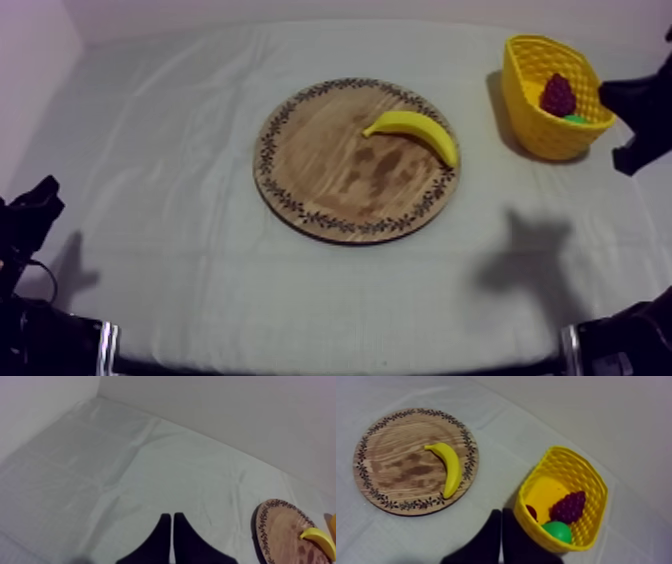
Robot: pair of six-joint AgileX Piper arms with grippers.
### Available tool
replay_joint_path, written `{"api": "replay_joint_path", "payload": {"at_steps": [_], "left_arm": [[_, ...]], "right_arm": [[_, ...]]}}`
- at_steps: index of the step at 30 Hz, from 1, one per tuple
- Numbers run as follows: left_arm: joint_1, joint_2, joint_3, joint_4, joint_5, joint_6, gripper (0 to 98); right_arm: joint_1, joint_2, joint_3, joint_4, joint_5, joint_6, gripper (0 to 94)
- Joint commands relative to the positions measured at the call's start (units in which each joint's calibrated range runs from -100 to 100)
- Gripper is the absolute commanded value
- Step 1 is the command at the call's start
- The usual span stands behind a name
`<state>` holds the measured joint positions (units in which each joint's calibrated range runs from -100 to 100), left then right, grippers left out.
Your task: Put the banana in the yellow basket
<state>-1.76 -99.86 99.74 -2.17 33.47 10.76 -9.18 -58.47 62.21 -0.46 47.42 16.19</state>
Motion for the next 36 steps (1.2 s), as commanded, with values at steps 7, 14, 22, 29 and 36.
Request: {"api": "replay_joint_path", "payload": {"at_steps": [7, 14, 22, 29, 36], "left_arm": [[0.0, 0.0, 0.0, 0.0, 0.0, 0.0, 0.1], [0.0, 0.0, 0.0, 0.0, 0.0, 0.0, 0.1], [0.0, 0.0, 0.0, 0.0, 0.0, 0.0, 0.1], [0.0, 0.0, 0.0, 0.0, 0.0, 0.0, 0.1], [0.0, 0.0, 0.0, 0.0, 0.0, 0.0, 0.1]], "right_arm": [[-5.3, 15.2, -11.9, 2.8, 3.8, -0.6, 0.9], [-6.9, 30.3, -21.9, 4.0, 5.6, -1.8, 0.9], [-5.9, 47.7, -35.2, 1.5, 8.3, -0.5, 0.8], [-5.6, 60.9, -46.0, 1.1, 13.6, 0.7, 0.8], [-7.6, 67.8, -49.5, 2.2, 17.9, 1.3, 0.9]]}}
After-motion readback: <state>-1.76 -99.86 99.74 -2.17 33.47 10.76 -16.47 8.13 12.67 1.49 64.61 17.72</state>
